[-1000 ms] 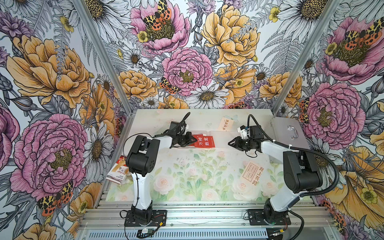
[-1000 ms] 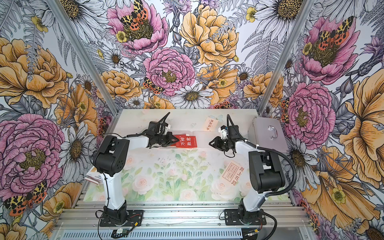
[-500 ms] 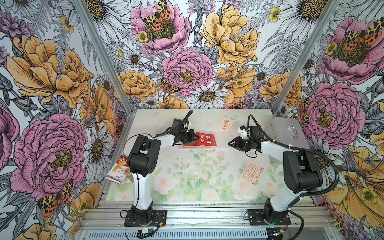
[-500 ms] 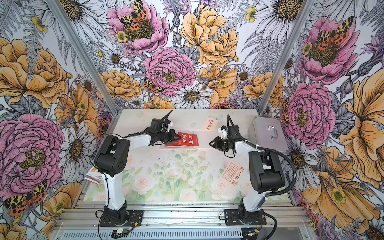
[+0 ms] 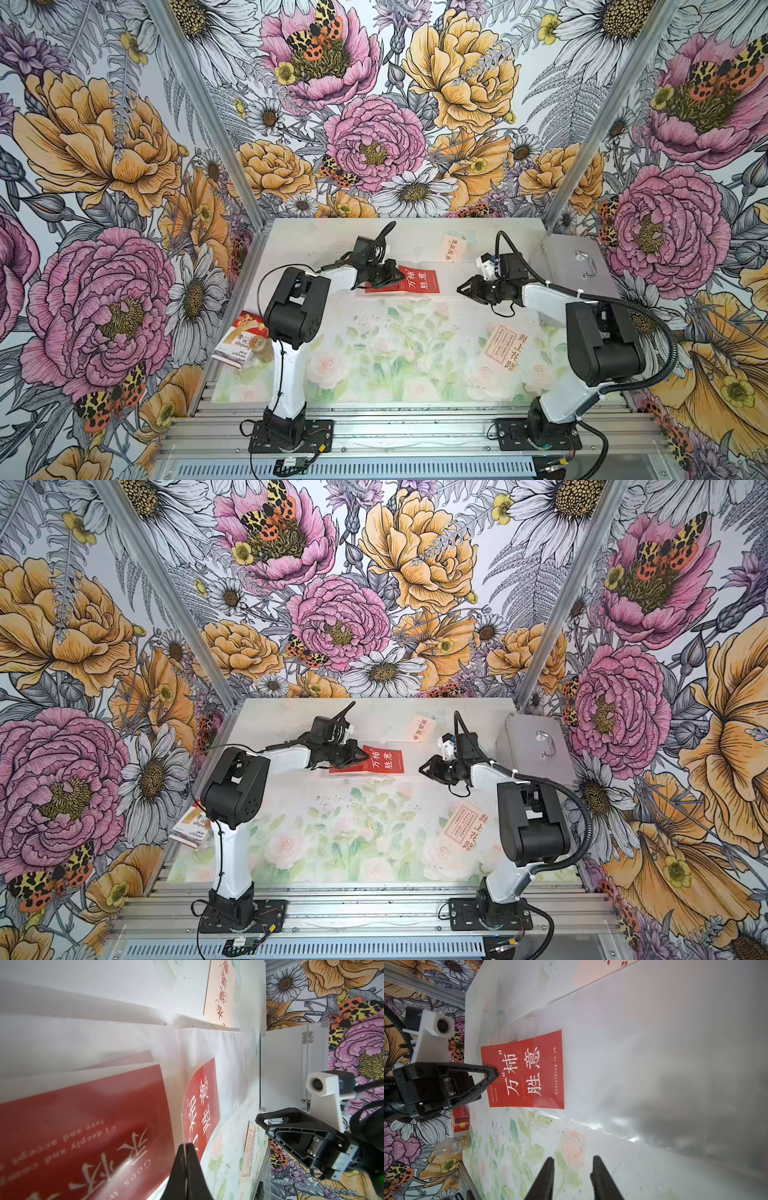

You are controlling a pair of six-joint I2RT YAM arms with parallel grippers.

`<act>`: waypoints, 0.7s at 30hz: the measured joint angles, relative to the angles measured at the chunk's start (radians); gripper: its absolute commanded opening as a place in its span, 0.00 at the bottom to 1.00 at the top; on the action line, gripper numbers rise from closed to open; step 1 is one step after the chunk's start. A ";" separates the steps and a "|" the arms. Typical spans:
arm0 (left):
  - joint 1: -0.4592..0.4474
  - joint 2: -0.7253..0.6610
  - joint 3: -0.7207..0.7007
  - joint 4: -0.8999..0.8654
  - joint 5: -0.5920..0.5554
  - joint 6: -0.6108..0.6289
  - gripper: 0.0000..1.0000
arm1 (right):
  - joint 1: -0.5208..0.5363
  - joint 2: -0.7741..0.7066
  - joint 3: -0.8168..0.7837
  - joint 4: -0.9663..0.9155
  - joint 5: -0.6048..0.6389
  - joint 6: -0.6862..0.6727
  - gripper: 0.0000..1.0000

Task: Place the photos into the photo albums
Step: Insert the photo into the photo album.

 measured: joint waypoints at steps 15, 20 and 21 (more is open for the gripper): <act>-0.041 0.073 0.121 -0.087 -0.034 0.024 0.00 | -0.002 0.000 -0.001 0.000 0.004 0.000 0.33; -0.049 0.083 0.135 -0.107 -0.040 0.025 0.00 | -0.002 0.000 -0.002 0.000 0.004 0.000 0.33; -0.051 0.084 0.138 -0.111 -0.041 0.025 0.00 | -0.002 0.000 -0.002 0.000 0.004 0.000 0.33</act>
